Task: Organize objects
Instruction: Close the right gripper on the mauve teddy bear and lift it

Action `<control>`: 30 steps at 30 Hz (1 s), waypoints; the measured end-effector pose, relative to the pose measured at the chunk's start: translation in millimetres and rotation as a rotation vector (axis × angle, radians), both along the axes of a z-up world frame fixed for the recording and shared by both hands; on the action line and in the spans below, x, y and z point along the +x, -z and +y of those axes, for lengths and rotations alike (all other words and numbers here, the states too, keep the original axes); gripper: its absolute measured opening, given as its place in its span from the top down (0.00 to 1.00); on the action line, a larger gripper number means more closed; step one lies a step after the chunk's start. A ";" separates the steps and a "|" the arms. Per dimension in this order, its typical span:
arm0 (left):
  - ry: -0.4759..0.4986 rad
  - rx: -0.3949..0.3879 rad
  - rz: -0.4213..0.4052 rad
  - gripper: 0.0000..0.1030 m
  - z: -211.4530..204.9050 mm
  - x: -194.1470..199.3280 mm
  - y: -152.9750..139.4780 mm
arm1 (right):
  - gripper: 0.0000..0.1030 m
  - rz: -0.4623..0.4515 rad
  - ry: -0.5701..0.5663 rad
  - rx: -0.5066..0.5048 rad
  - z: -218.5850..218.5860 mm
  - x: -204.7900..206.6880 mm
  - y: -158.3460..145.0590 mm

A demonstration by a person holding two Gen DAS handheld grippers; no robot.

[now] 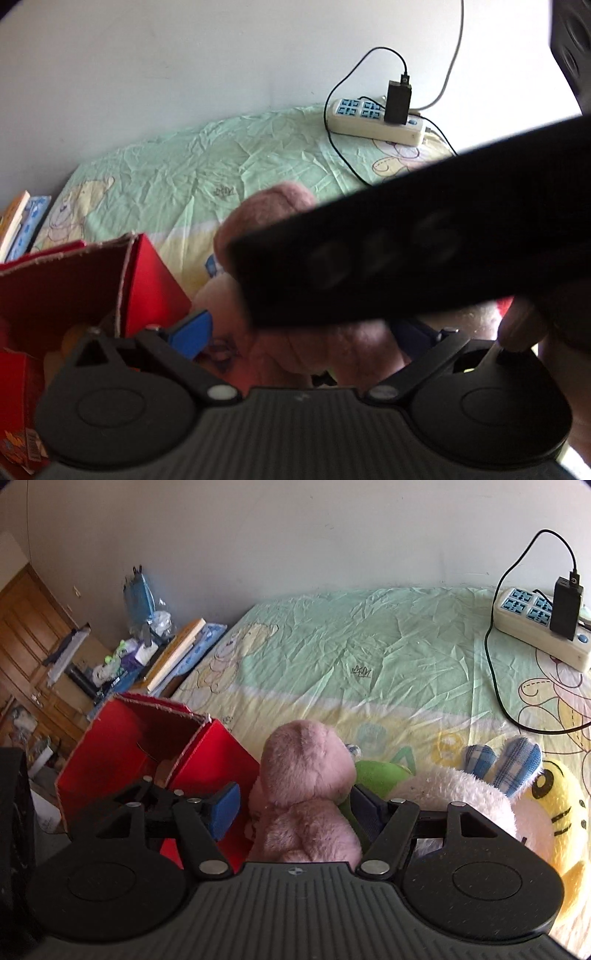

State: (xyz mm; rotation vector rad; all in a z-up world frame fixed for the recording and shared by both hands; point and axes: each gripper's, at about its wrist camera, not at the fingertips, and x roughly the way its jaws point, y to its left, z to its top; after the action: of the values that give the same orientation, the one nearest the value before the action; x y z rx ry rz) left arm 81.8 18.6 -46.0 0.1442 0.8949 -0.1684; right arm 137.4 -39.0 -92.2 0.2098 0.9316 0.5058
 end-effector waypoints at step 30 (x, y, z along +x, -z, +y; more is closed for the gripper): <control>0.128 -0.031 -0.231 0.32 -3.9 -92.1 -58.2 | 0.63 -0.092 0.108 0.333 -31.6 -87.7 -43.7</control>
State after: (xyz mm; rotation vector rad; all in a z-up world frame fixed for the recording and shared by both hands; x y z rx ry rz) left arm -10.3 14.7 12.2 0.1884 0.6532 -0.2794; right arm 49.6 -70.5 -48.5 0.5311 0.7378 0.5642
